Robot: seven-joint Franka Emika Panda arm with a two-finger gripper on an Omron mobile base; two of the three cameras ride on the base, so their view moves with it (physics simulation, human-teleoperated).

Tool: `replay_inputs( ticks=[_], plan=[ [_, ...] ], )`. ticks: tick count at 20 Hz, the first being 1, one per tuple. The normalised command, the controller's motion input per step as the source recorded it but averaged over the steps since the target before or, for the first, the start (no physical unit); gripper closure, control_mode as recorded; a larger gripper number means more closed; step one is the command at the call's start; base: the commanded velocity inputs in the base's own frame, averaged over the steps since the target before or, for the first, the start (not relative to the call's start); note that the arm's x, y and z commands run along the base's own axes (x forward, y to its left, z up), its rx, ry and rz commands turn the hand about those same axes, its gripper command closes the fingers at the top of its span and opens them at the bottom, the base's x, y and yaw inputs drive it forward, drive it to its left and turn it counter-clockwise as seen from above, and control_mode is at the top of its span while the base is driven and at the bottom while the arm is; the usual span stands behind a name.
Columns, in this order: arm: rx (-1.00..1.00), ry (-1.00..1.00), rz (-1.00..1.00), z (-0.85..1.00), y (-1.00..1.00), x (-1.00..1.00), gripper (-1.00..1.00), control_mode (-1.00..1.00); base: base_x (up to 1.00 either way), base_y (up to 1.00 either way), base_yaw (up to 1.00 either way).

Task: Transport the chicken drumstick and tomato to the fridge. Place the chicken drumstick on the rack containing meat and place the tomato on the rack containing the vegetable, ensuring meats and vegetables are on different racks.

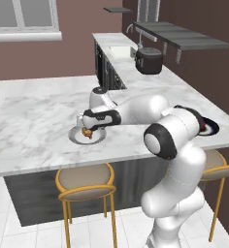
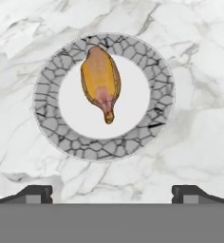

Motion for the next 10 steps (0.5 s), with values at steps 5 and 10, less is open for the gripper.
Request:
replay_inputs(
  ticks=[5, 10],
  plan=[
    [0.00, 0.00, 0.00, -0.26, 0.00, 0.44, -1.00, -1.00, 0.00, 0.00, 0.00],
    [0.00, 0.02, 0.00, -0.24, 0.04, 0.32, -1.00, -1.00, 0.00, 0.00, 0.00]
  ],
)
